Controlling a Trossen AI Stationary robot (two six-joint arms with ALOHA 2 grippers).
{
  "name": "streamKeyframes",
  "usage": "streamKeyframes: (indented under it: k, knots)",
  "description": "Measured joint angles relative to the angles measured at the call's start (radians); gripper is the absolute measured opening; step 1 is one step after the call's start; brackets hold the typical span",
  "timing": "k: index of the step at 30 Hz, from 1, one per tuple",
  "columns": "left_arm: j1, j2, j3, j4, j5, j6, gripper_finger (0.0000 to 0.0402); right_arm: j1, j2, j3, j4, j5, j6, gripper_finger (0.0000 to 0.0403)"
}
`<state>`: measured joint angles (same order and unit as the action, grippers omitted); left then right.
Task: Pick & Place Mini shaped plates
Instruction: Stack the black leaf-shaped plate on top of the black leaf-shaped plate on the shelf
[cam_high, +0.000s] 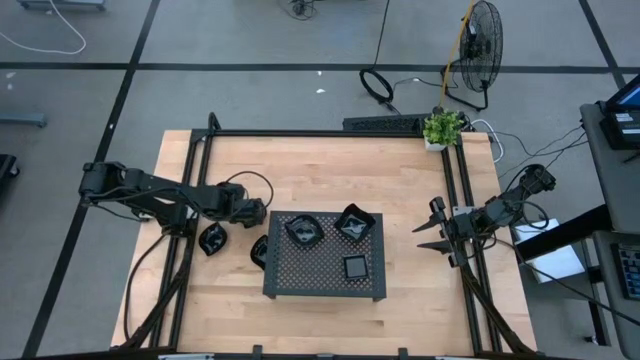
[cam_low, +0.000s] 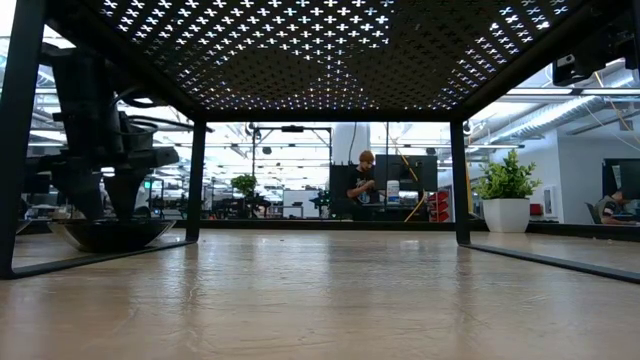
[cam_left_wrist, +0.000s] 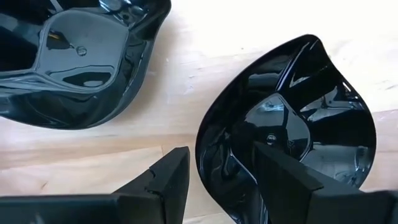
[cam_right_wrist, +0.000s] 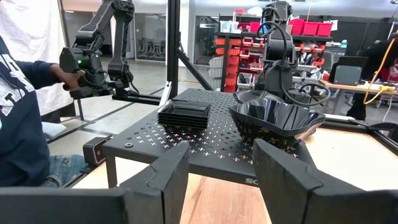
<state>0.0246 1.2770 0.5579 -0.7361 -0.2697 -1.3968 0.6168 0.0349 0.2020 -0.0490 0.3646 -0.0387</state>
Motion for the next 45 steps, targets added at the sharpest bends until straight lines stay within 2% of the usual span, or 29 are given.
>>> streamKeyframes:
  k: [18,41,45]
  knots:
    - [0.066,0.0,0.0,0.001,0.007,0.06,0.0177,0.0,0.0,0.0,0.0,0.0,0.0,0.0165]
    - [0.069,0.0,0.0,0.007,0.037,0.086,0.0177,0.0,0.0,0.0,0.0,0.0,0.0,0.0165]
    - [0.069,0.0,0.0,0.007,0.036,0.083,0.0162,0.0,0.0,0.0,0.0,0.0,0.0,0.0165]
